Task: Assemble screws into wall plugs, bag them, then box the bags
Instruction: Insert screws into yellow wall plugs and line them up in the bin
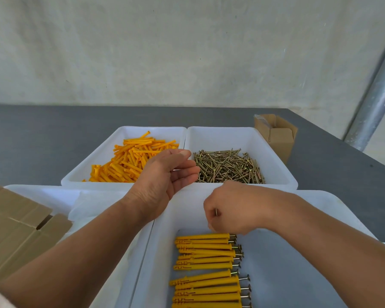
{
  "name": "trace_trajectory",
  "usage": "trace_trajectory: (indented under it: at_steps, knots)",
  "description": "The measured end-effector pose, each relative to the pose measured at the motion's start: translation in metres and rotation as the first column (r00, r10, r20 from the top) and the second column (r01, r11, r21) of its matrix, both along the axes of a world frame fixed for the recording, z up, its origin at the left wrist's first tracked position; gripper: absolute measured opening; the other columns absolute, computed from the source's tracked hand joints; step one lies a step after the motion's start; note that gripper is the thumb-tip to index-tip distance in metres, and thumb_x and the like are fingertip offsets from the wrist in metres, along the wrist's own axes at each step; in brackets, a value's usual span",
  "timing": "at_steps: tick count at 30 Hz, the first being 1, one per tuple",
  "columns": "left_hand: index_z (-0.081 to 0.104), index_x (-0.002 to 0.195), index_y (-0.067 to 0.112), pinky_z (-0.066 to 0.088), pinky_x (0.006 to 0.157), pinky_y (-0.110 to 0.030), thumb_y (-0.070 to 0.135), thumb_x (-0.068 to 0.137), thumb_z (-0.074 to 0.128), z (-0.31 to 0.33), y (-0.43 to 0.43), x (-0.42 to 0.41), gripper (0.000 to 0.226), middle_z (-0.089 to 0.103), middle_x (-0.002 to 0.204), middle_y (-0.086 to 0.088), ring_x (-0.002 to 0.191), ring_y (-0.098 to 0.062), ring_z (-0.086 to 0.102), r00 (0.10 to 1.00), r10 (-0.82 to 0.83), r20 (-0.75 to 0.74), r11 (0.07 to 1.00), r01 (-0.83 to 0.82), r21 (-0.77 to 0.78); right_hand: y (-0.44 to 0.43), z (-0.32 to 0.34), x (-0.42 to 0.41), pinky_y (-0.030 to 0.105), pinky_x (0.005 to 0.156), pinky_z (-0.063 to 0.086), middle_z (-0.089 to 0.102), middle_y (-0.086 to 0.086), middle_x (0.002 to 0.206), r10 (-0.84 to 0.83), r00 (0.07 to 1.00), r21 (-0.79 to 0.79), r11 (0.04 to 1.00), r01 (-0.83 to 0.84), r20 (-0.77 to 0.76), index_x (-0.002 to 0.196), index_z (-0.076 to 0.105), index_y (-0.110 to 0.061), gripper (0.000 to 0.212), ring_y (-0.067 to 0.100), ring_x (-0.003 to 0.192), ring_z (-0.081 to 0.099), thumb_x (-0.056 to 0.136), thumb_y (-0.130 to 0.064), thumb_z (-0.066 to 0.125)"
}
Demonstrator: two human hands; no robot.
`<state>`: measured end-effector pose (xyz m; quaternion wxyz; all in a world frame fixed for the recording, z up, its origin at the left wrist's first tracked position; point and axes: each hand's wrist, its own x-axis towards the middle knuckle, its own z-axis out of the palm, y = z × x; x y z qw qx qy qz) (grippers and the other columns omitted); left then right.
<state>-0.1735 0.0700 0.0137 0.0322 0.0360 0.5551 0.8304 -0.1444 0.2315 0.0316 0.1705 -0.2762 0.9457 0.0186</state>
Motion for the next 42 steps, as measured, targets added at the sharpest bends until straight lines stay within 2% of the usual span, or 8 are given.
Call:
trace_trajectory:
  at_steps: [4,9,23,26,29,34,37,42]
  knots:
    - [0.064,0.102,0.001,0.060,0.069,-0.030,0.019,0.092,0.058,0.001,0.000,0.001,0.021,0.070,0.080,-0.013,0.080,-0.025,0.072,1.000,0.005,0.020,1.000,-0.006,0.026,0.014,0.016,-0.009,0.009,0.051,0.041,0.066,-0.012,0.069,-0.138,0.989,-0.308,0.945,0.114,-0.057,0.082,0.068,-0.026,0.016,-0.004,0.055,0.061,0.093,-0.026,0.056]
    - [0.066,0.100,0.003,0.060,0.066,-0.029,0.024,0.093,0.058,0.003,0.001,0.002,0.024,0.070,0.080,-0.012,0.079,-0.024,0.072,0.999,0.012,0.043,1.000,-0.013,0.025,0.042,0.012,-0.034,0.015,0.056,0.036,0.061,-0.019,0.071,-0.386,0.901,-0.530,0.815,0.232,-0.198,0.078,0.067,-0.027,0.018,-0.001,0.070,0.055,0.093,-0.026,0.057]
    - [0.066,0.098,0.003,0.060,0.067,-0.030,0.026,0.094,0.057,0.004,0.000,0.000,0.025,0.071,0.079,-0.012,0.080,-0.026,0.072,0.997,0.027,0.068,0.999,-0.030,0.046,0.063,-0.023,-0.068,0.026,0.078,0.043,0.063,-0.005,0.117,-0.547,0.831,-0.391,0.790,0.472,-0.103,0.114,0.065,-0.027,0.022,0.014,0.098,0.053,0.099,-0.022,0.050]
    - [0.067,0.093,0.005,0.060,0.070,-0.031,0.021,0.093,0.059,0.006,-0.004,-0.002,0.018,0.070,0.075,-0.007,0.079,-0.025,0.071,0.990,0.125,-0.059,0.986,-0.131,-0.102,0.057,-0.019,-0.075,0.026,0.076,0.040,0.062,-0.001,0.122,-0.516,0.851,-0.330,0.824,0.461,-0.102,0.116,0.066,-0.022,0.023,0.018,0.104,0.055,0.098,-0.026,0.053]
    - [0.067,0.084,0.008,0.058,0.073,-0.035,0.021,0.094,0.057,0.006,-0.019,-0.008,0.019,0.067,0.074,-0.008,0.075,-0.021,0.065,0.903,0.304,-0.305,0.805,-0.414,-0.424,0.046,-0.017,-0.087,0.027,0.080,0.036,0.057,-0.001,0.130,-0.490,0.865,-0.330,0.838,0.434,-0.109,0.126,0.060,-0.027,0.030,0.019,0.109,0.052,0.098,-0.036,0.053]
    - [0.067,0.091,0.021,0.034,0.059,-0.019,0.037,0.096,0.046,-0.008,-0.035,-0.012,0.027,0.061,0.078,0.006,0.069,-0.006,0.053,0.834,0.216,-0.508,0.221,-0.549,-0.806,0.016,-0.028,-0.112,0.037,0.101,0.040,0.048,0.005,0.144,-0.416,0.902,-0.301,0.880,0.366,-0.119,0.140,0.048,-0.031,0.046,0.027,0.129,0.046,0.099,-0.050,0.041]
    - [0.063,0.120,0.026,0.036,0.078,-0.028,0.048,0.096,0.039,-0.015,-0.036,-0.015,0.040,0.057,0.114,-0.001,0.104,-0.019,0.054,0.884,0.129,-0.450,0.101,-0.463,-0.881,0.003,-0.033,-0.121,0.044,0.108,0.037,0.048,0.008,0.144,-0.367,0.923,-0.212,0.917,0.338,-0.117,0.141,0.046,-0.036,0.047,0.031,0.131,0.042,0.099,-0.054,0.034]
    - [0.060,0.120,0.034,0.041,0.078,-0.033,0.062,0.094,0.026,-0.019,-0.035,-0.016,0.051,0.059,0.112,0.001,0.105,-0.023,0.056,0.935,0.058,-0.349,-0.048,-0.347,-0.937,0.003,-0.029,-0.120,0.033,0.086,0.041,0.055,0.000,0.129,-0.332,0.940,-0.182,0.931,0.315,-0.071,0.130,0.054,-0.036,0.035,0.023,0.113,0.050,0.095,-0.037,0.050]
